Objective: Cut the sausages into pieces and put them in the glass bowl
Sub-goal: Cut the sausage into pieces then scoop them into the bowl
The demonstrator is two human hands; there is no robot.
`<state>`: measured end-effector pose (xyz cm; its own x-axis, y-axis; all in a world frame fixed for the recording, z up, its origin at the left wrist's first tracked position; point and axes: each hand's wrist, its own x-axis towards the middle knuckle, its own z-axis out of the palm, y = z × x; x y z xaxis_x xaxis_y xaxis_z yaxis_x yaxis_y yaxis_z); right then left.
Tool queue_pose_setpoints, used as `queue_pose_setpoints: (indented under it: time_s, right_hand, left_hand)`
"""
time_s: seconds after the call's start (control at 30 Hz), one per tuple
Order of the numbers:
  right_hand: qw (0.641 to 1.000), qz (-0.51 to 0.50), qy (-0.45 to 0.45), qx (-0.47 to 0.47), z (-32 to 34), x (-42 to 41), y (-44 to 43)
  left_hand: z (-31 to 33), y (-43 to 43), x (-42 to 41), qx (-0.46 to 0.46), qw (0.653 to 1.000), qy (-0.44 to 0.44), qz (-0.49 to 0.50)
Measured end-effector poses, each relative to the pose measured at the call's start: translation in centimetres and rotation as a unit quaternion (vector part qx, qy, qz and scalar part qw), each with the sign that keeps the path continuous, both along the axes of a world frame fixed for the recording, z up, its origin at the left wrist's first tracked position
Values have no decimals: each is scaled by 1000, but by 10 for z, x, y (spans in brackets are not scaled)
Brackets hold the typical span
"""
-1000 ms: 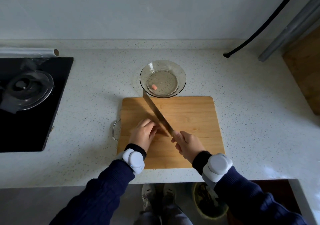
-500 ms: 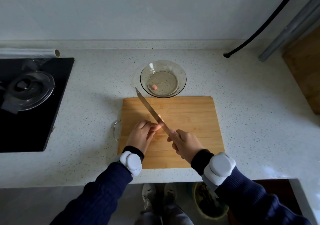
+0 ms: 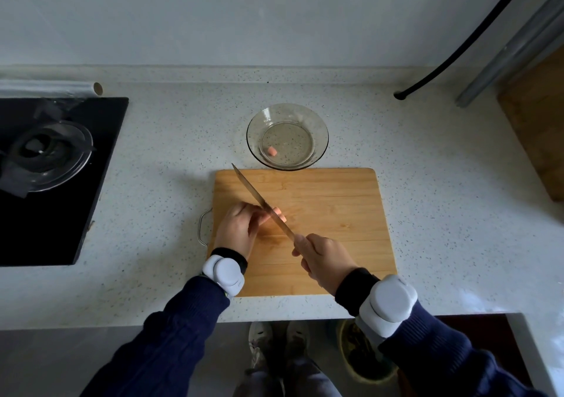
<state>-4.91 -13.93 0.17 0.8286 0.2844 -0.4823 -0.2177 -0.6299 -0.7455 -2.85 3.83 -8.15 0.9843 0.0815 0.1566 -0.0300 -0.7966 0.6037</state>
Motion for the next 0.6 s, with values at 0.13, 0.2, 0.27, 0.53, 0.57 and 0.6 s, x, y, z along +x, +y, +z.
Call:
queue_pose_setpoints:
  time_s: [0.13, 0.2, 0.27, 0.53, 0.57, 0.6]
  right_hand:
    - [1000, -2, 13, 1, -1, -2, -1]
    - [1000, 1, 17, 1, -2, -4, -1]
    - [1000, 4, 17, -2, -2, -4, -1]
    - [1000, 6, 21, -7, 0, -3, -2]
    - [1000, 6, 21, -7, 0, -2, -2]
    - [1000, 5, 21, -7, 1, -2, -2]
  left_hand:
    - [-9, 7, 0, 5, 1000, 0, -16]
    - [-12, 8, 0, 2, 1000, 6, -23]
    - [-12, 8, -1, 6, 1000, 5, -22]
    - [-8, 7, -1, 28, 999, -12, -21]
    - [-8, 7, -1, 29, 999, -13, -22]
    - [-8, 7, -1, 31, 999, -14, -24]
